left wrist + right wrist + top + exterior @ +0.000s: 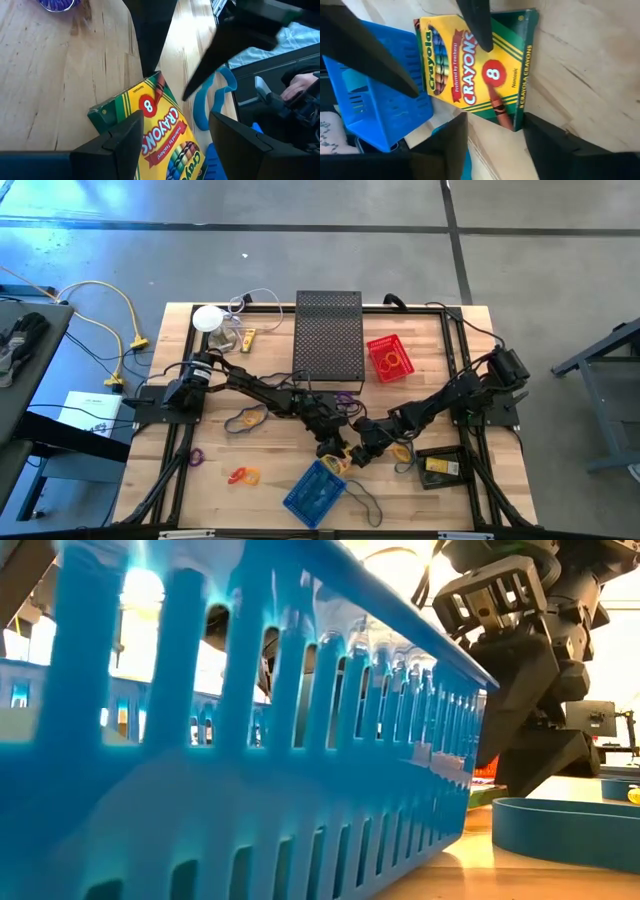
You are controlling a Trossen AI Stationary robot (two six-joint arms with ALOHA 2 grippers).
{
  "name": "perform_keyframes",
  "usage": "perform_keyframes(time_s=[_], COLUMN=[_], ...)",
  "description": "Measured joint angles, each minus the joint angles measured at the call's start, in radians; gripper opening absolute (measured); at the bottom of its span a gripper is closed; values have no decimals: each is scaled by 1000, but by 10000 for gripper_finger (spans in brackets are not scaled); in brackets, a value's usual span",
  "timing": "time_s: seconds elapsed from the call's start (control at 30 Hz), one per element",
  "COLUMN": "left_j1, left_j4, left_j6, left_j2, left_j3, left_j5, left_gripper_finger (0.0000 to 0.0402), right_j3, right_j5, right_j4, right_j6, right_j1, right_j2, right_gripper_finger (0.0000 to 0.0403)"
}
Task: Pick & Place Office Desk Supplies
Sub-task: Put the crayon box into the black bin
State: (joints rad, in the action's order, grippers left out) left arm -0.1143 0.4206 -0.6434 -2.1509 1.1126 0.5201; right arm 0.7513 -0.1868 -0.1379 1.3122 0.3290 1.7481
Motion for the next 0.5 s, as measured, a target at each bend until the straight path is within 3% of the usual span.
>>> perform_keyframes(time_s=[0.33, 0.5], left_j1=[0, 0], left_j4=[0, 0], left_j6=[0, 0], left_j2=[0, 0], left_j3=[0, 0], left_j5=[-1, -1], left_gripper_finger=[218, 218], right_j3=[-1, -1], right_j5=[20, 19], right_j4=[0, -1], right_j6=[-36, -53], right_j1=[-4, -5], right_j2=[2, 2], right_gripper_finger=[27, 10])
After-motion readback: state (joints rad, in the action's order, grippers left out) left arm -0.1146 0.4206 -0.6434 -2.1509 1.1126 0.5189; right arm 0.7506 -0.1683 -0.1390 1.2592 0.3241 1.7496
